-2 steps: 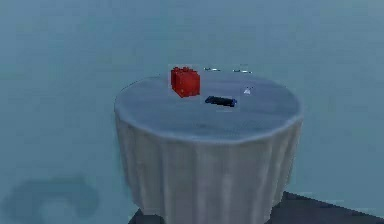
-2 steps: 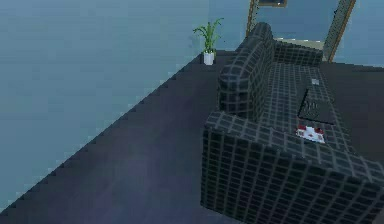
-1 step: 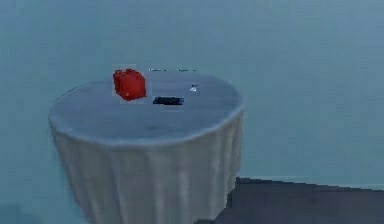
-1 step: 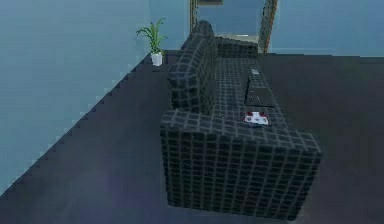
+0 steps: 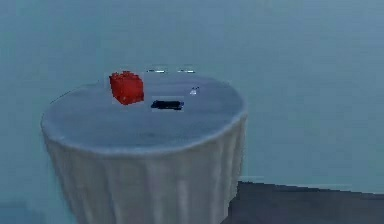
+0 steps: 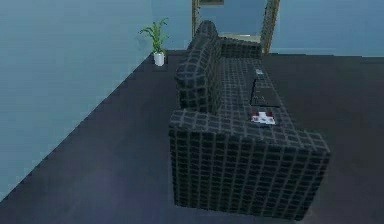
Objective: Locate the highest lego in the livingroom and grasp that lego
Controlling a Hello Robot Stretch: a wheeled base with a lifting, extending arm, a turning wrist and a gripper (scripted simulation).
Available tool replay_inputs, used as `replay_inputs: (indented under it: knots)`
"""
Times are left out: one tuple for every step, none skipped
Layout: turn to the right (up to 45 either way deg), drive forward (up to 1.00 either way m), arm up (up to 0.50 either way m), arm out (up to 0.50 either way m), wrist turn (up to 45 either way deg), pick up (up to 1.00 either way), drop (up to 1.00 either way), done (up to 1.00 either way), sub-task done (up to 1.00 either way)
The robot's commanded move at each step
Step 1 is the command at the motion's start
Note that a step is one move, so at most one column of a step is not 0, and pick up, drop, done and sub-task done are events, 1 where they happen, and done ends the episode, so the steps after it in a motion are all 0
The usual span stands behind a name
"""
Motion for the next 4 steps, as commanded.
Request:
replay_inputs:
  knots:
    - [-45.0, 0.0, 0.0, 0.0, 0.0, 0.0, 0.0, 0.0, 0.0]
    - [-45.0, 0.0, 0.0, 0.0, 0.0, 0.0, 0.0, 0.0, 0.0]
    - [-15.0, 0.0, 0.0, 0.0, 0.0, 0.0, 0.0, 0.0, 0.0]
    - [45.0, 0.0, 0.0, 0.0, 0.0, 0.0, 0.0, 0.0, 0.0]
